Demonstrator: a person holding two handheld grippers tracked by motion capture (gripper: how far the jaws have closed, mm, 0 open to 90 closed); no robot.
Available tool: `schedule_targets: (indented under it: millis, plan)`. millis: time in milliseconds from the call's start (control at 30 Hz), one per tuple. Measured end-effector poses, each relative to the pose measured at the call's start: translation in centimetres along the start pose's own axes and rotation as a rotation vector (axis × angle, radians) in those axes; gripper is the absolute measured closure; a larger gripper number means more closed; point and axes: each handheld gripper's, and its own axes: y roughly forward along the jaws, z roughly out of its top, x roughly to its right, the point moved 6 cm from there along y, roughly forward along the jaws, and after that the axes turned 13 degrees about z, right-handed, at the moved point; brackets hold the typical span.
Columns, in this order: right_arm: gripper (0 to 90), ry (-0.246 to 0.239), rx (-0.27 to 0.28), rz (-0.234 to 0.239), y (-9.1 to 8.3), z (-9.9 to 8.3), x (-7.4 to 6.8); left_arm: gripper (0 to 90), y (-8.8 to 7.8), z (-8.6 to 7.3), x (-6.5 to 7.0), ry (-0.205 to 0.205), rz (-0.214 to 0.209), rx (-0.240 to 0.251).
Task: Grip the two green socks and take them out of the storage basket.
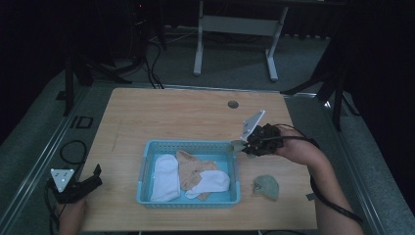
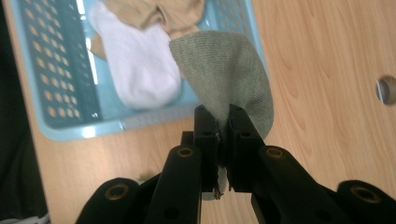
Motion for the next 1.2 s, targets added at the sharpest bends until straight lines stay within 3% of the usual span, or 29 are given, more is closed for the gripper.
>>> schedule_targets:
  millis: [533, 833, 1000, 1200]
  plan:
    - [83.7, 0.153, -0.003, 0.005, 2.1, -6.9, 2.8, 0.4, 0.0, 0.0, 0.0, 0.002, 0.0, -0.002]
    - [83.6, 0.247, -0.017, -0.011, 5.3, -9.5, 4.9, 0.4, 0.0, 0.0, 0.0, 0.001, -0.001, -0.002]
    - [83.6, 0.274, -0.005, -0.016, 7.3, -10.3, 5.6, 0.4, 0.0, 0.0, 0.0, 0.001, -0.001, -0.002]
    - [83.2, 0.309, 0.003, 0.014, 9.8, -10.5, 5.7, 0.4, 0.0, 0.0, 0.0, 0.002, -0.001, -0.001]
